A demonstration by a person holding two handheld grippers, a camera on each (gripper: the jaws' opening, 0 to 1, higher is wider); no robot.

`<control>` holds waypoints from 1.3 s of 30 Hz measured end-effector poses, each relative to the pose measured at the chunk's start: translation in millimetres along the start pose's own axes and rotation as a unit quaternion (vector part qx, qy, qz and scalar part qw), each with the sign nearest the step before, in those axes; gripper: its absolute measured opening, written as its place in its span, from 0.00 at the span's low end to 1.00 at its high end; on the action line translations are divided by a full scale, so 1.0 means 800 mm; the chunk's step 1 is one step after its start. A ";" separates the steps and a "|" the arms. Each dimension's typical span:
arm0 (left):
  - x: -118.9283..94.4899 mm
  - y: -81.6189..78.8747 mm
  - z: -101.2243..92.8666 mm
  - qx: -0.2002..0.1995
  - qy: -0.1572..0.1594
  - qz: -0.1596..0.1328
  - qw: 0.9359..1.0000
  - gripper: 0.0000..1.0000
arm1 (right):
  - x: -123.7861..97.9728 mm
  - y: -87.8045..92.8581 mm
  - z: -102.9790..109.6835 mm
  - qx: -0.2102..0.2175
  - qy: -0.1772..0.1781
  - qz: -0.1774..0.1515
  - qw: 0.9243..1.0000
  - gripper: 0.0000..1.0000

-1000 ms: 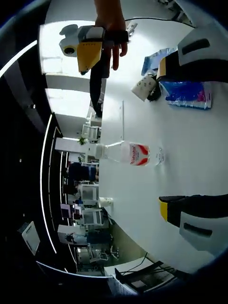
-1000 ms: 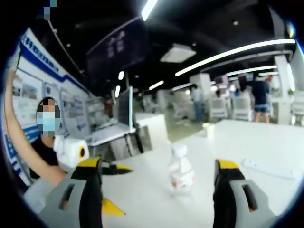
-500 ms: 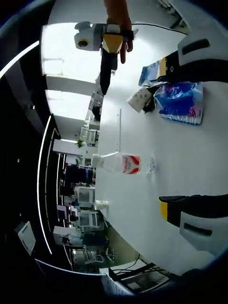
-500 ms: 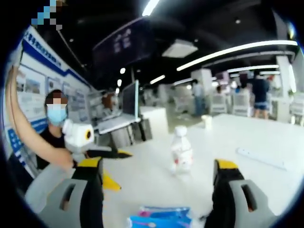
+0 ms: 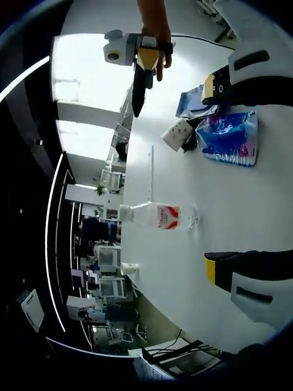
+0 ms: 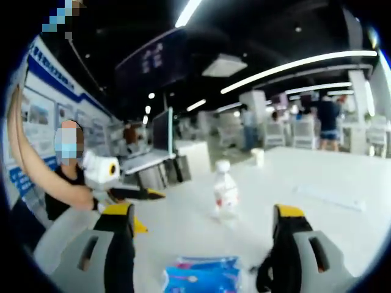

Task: Arrange the tabletop items into an orderly group along one side of the table until the central work area is clear of visible clutter.

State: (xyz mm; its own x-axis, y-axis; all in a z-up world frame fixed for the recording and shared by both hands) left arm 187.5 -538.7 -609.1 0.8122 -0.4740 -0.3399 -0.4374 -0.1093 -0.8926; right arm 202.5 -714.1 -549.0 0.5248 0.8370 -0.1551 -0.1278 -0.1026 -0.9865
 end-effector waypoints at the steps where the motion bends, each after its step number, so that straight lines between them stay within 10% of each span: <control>1: 0.000 -0.001 0.000 -0.001 0.000 -0.001 1.000 1.00 | -0.002 0.002 -0.001 0.000 0.002 0.000 1.000 0.91; 39: 0.002 0.024 -0.008 0.009 0.022 0.041 0.999 1.00 | -0.046 0.029 -0.018 0.015 0.040 0.000 0.999 0.90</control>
State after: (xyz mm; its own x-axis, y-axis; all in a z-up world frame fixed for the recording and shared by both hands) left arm 178.1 -547.3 -625.2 0.7553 -0.5194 -0.3997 -0.4949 -0.0523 -0.8674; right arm 192.6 -754.9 -566.8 0.5911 0.7907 -0.1593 -0.1514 -0.0853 -0.9848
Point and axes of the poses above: the point that each gripper's makers call its tool centre point, and the gripper's own axes: x roughly forward along the fingers, z roughly to its left, y roughly out of its underside, the point moved 3 cm from there along -x, roughly backward along the fingers, and after that the axes turned 7 degrees about -x, right-handed, at the moved point
